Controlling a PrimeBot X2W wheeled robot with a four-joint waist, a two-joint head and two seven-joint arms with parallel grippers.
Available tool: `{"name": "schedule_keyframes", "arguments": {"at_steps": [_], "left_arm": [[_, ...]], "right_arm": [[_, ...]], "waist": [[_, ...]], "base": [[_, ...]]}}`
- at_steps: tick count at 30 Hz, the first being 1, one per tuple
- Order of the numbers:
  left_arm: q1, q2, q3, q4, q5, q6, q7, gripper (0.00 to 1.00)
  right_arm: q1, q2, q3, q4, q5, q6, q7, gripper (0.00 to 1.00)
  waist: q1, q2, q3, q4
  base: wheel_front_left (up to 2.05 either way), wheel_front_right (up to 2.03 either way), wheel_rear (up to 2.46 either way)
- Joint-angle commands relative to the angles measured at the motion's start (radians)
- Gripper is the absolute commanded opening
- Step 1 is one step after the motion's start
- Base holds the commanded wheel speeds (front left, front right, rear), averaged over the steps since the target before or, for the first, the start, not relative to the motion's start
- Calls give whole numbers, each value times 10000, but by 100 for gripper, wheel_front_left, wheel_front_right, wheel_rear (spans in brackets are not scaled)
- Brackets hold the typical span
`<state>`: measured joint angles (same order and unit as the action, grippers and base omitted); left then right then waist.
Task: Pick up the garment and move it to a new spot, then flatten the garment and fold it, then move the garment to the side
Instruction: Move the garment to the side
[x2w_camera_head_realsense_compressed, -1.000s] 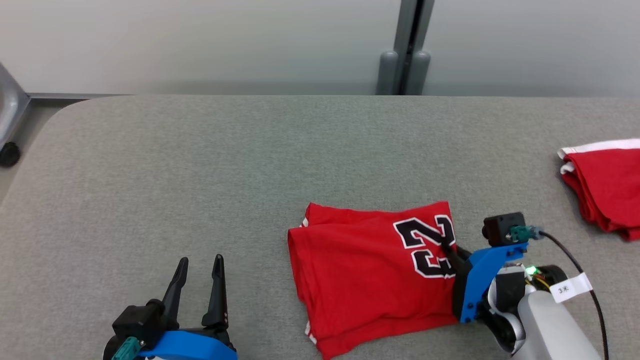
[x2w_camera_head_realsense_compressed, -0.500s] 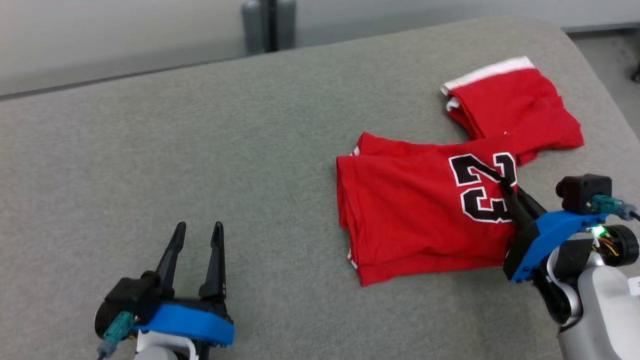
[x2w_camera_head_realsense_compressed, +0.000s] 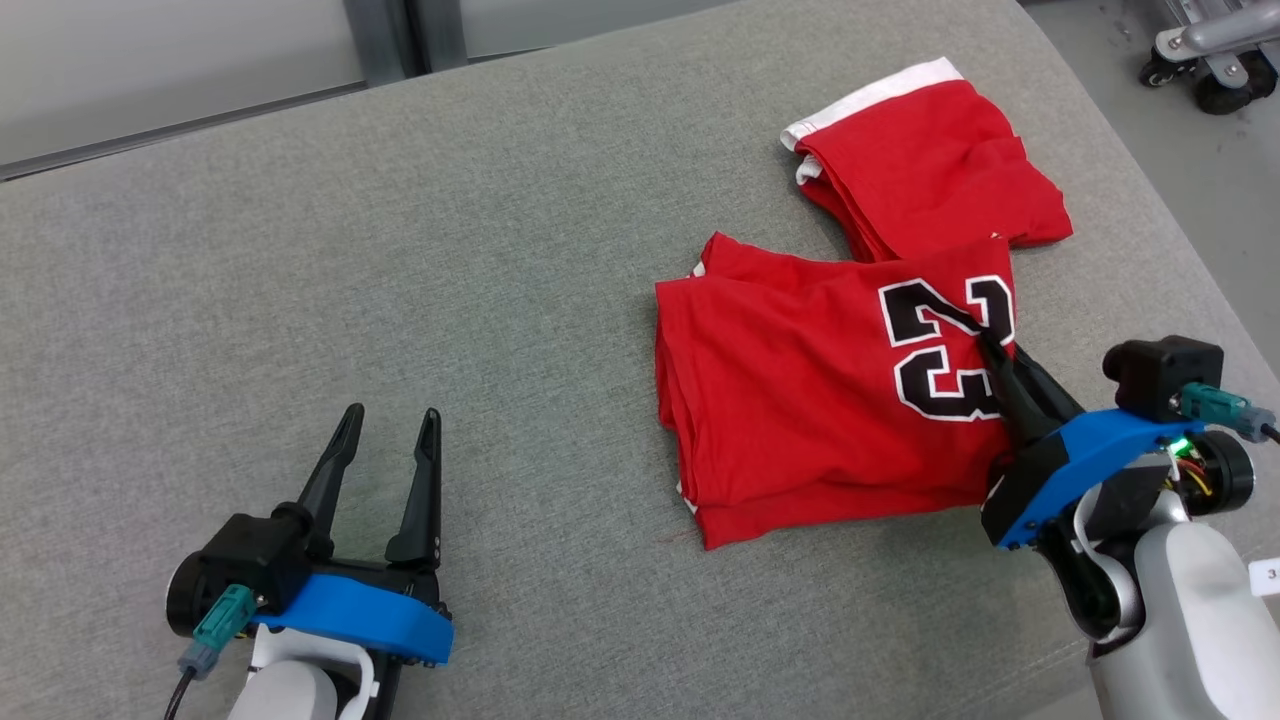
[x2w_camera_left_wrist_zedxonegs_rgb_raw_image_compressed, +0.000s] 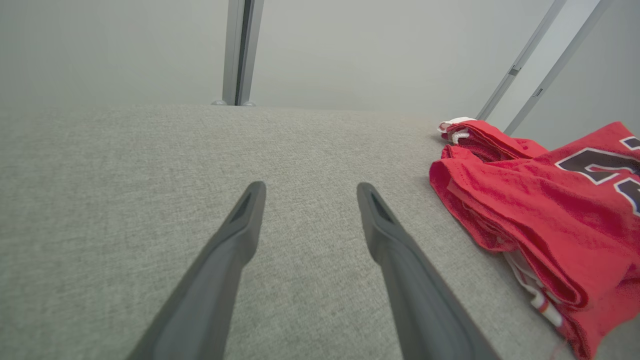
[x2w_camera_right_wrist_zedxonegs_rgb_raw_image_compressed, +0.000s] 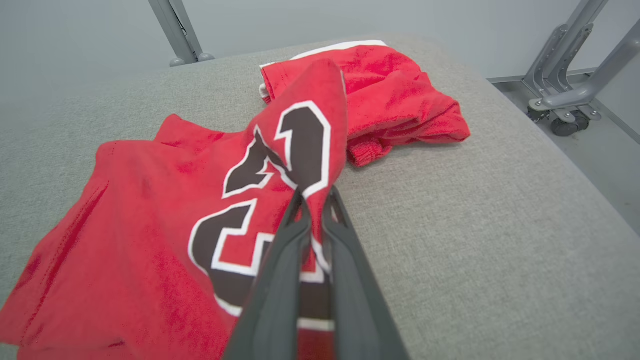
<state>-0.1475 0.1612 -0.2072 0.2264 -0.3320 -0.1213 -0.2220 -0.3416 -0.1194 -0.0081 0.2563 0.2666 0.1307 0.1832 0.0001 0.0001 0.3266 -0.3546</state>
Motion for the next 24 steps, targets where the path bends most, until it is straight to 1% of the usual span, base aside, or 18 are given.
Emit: {"name": "schedule_keyframes", "arguments": {"at_steps": [1, 6, 9, 13, 19, 24], "left_arm": [[-94, 95, 4, -37, 54, -10, -5, 100], [6, 102, -16, 91, 50, 87, -35, 100], [80, 29, -120, 148, 22, 103, -93, 100], [123, -126, -229, 248, -64, 91, -160, 100], [194, -245, -392, 405, -98, 78, -274, 100], [252, -287, -440, 434, -154, 88, -334, 100]], "right_arm": [[-198, -29, 52, -44, -14, 1, -29, 0], [-1036, -388, 490, 137, -242, 1, 241, 0], [-1693, -662, 772, 486, -324, 1, 504, 0], [-2598, -1128, 837, 1093, -332, 1, 867, 0], [-3621, -2085, 644, 1970, -557, 1, 1199, 0], [-4161, -3101, 168, 2527, -848, -1, 1564, 0]], "waist": [[-1, -1, -25, 28], [-1, -1, -278, 284], [-1, -1, -452, 549], [-1, -1, -649, 1005], [-1, -1, -790, 1729], [-1, -1, -770, 2295]], "base": [[0, 0, 0], [0, 0, 0], [0, 0, 0], [0, 0, 0], [0, 0, 0], [0, 0, 0]]}}
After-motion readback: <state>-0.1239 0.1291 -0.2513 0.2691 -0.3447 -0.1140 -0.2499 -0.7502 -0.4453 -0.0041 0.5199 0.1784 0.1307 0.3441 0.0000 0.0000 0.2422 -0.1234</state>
